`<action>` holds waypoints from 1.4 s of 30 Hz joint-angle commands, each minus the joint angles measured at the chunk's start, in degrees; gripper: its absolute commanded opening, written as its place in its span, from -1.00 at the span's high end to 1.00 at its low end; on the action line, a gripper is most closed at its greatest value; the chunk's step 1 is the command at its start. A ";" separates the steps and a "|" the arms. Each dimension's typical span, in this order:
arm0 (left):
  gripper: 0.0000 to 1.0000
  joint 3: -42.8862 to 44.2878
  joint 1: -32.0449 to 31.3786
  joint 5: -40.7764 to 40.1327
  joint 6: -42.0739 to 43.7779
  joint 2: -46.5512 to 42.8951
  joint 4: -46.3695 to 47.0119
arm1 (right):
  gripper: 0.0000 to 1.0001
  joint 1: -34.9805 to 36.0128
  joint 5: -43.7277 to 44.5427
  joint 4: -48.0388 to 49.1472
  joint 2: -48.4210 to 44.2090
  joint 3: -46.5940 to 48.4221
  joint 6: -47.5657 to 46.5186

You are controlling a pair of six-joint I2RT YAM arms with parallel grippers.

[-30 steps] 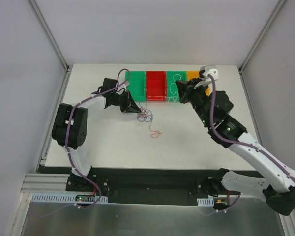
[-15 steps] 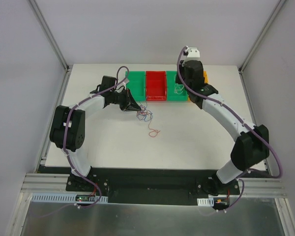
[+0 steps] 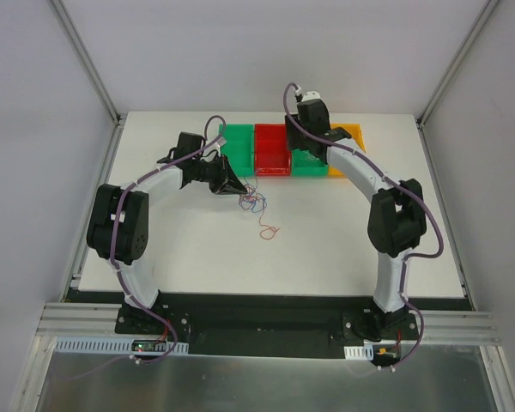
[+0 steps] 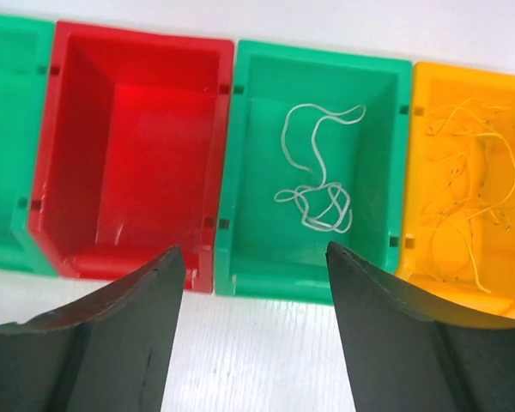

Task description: Untangle the cables

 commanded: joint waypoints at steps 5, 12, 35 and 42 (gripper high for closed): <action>0.88 2.13 -0.53 1.42 1.22 -3.73 0.14 | -0.42 3.18 -19.80 5.33 -14.55 -12.99 -3.38; 0.86 2.22 -0.26 1.25 1.75 -4.60 0.05 | -0.26 5.12 -39.79 18.89 -18.87 -24.88 -4.44; 0.83 2.57 -0.17 0.72 2.36 -4.69 -0.83 | -0.03 7.84 -26.63 20.04 -10.17 -20.41 15.07; 0.83 2.48 -0.26 0.46 2.36 -4.69 -0.74 | 0.87 8.02 -29.70 20.48 -11.13 -19.00 17.09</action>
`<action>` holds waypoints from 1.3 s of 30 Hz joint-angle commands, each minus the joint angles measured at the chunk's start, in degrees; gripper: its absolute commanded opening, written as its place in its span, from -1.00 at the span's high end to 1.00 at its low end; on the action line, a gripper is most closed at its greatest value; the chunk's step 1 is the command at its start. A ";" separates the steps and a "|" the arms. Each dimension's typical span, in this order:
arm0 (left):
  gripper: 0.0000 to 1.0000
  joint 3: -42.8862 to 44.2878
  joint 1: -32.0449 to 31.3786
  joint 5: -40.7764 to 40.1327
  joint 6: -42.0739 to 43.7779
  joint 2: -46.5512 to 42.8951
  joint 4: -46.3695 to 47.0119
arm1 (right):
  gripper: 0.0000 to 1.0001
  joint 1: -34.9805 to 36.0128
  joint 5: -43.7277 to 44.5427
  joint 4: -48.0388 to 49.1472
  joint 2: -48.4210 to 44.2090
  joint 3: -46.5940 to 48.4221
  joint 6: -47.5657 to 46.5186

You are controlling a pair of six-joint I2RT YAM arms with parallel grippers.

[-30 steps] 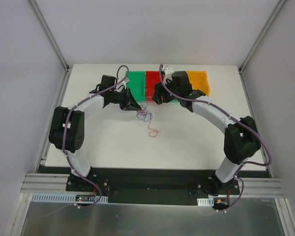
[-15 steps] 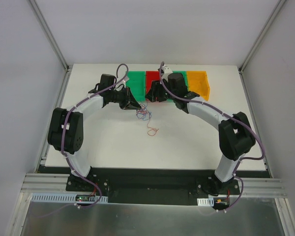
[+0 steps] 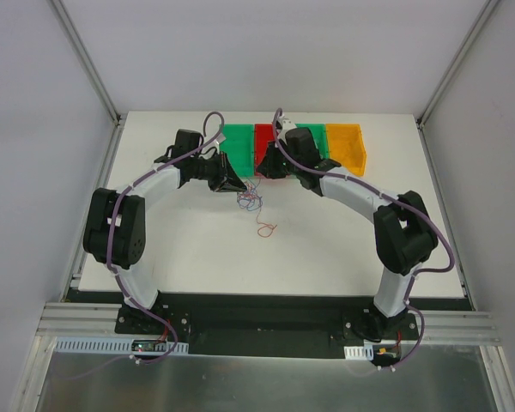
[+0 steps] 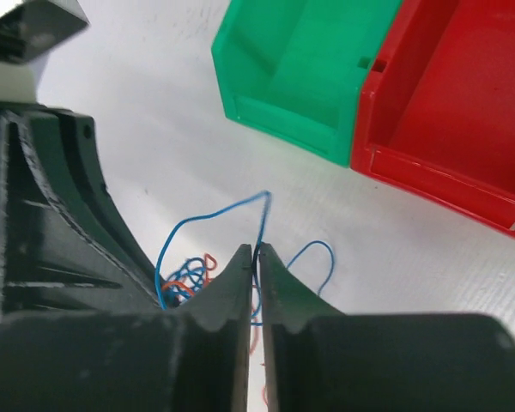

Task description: Untangle the cables

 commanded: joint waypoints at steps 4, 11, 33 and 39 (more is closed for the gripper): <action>0.82 2.06 -0.31 0.56 1.67 -2.27 0.02 | 0.99 0.63 -1.02 2.76 -6.23 0.76 4.18; 0.17 2.41 -0.22 1.09 2.37 -3.93 0.02 | 0.99 2.74 4.42 0.92 -19.85 -3.55 3.22; -0.53 -11.91 -7.94 6.98 8.78 -28.37 34.73 | 0.99 8.46 18.67 -14.56 -35.16 1.72 13.05; -0.66 -16.12 -10.85 3.74 12.73 -29.25 38.94 | 0.99 11.44 16.82 -11.39 -34.81 1.72 15.26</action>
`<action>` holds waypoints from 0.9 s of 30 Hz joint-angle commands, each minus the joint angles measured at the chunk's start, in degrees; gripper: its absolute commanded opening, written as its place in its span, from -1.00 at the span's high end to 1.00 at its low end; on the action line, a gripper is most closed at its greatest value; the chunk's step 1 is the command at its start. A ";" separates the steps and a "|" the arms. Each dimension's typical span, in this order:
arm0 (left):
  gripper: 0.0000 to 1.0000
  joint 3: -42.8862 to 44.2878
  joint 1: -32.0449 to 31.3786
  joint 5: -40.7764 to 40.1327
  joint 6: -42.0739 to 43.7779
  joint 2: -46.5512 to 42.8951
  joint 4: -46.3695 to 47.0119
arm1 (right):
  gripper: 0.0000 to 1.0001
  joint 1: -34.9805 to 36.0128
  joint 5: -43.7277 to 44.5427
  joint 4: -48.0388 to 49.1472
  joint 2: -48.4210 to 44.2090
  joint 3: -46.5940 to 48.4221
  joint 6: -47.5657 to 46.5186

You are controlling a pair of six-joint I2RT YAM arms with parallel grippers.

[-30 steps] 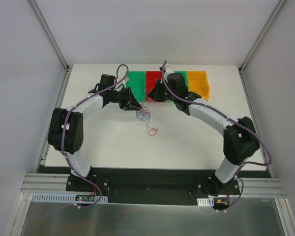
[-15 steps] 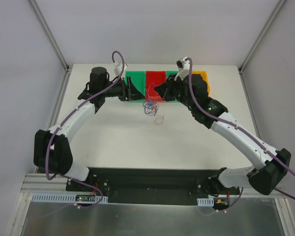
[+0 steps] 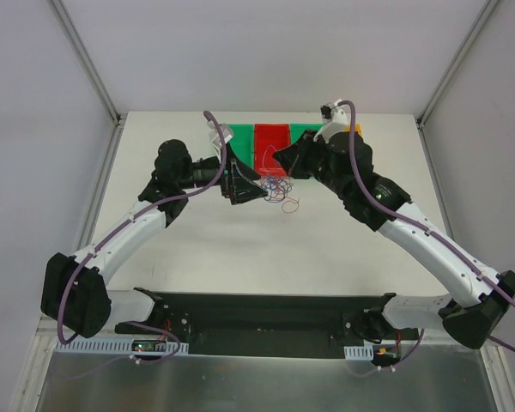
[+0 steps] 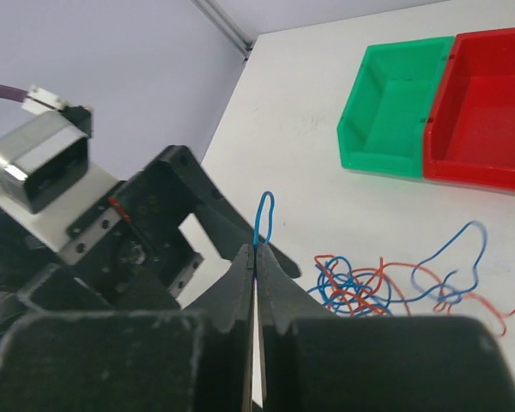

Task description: Untangle the cables

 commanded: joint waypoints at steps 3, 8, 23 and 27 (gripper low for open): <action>-0.68 -6.61 -1.61 -4.83 7.04 -3.93 11.04 | 0.99 3.60 -1.15 3.95 -0.38 2.42 2.93; -0.58 -7.32 -2.84 -6.25 9.77 -4.29 10.34 | 0.99 5.36 -1.32 5.53 0.15 1.98 4.07; 0.44 -1.70 -4.51 -8.79 8.20 10.82 1.11 | 0.99 7.91 1.65 1.33 1.03 15.67 0.48; 0.46 0.23 -4.42 -9.85 6.70 15.57 -2.39 | 0.99 7.91 4.65 -2.01 0.67 25.59 -4.00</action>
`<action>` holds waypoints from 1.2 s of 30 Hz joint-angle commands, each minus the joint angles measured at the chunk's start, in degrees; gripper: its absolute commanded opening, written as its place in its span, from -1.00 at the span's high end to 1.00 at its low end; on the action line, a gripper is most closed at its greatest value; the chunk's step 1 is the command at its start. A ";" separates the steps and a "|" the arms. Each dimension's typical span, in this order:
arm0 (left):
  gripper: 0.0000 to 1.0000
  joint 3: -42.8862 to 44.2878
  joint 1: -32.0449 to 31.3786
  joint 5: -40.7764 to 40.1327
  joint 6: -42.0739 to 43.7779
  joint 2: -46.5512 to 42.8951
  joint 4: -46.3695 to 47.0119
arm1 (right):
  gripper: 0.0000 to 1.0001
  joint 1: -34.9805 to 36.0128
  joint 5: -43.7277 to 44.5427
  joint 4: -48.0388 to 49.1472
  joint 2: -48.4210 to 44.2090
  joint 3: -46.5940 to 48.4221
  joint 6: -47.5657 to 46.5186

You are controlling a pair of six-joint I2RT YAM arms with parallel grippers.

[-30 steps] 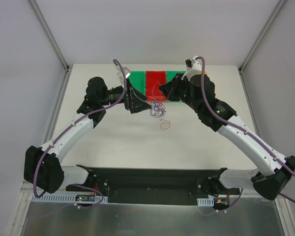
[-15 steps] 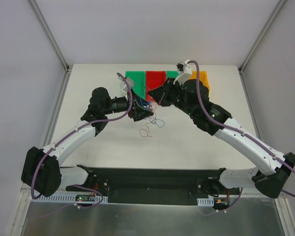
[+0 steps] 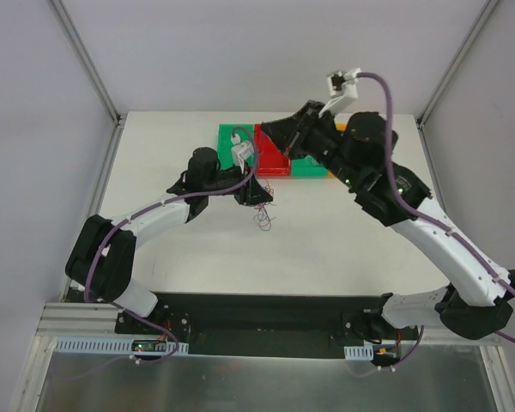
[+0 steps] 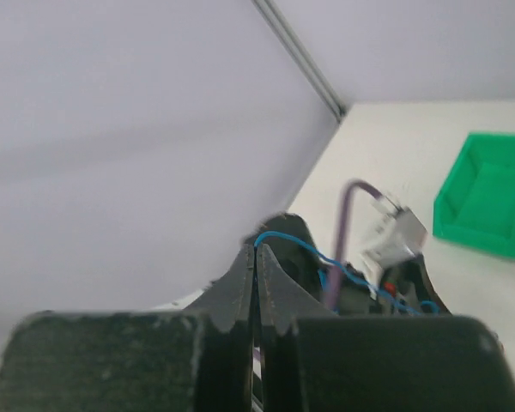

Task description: Untangle the cables

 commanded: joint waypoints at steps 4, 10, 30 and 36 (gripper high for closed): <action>0.52 6.48 0.69 -2.38 -3.10 6.39 -8.77 | 0.99 0.33 5.07 -3.50 -2.34 19.35 -7.93; 0.57 8.76 2.71 -3.35 -5.91 10.43 -14.31 | 0.99 0.33 8.06 -2.45 -3.84 26.12 -13.02; 0.59 10.52 8.78 -2.99 -11.90 15.45 -19.49 | 0.99 0.24 12.44 -1.75 -9.70 18.74 -21.21; 0.58 10.87 8.69 -5.36 -8.91 10.62 -22.22 | 0.73 0.24 20.71 5.29 -22.81 -19.00 -18.84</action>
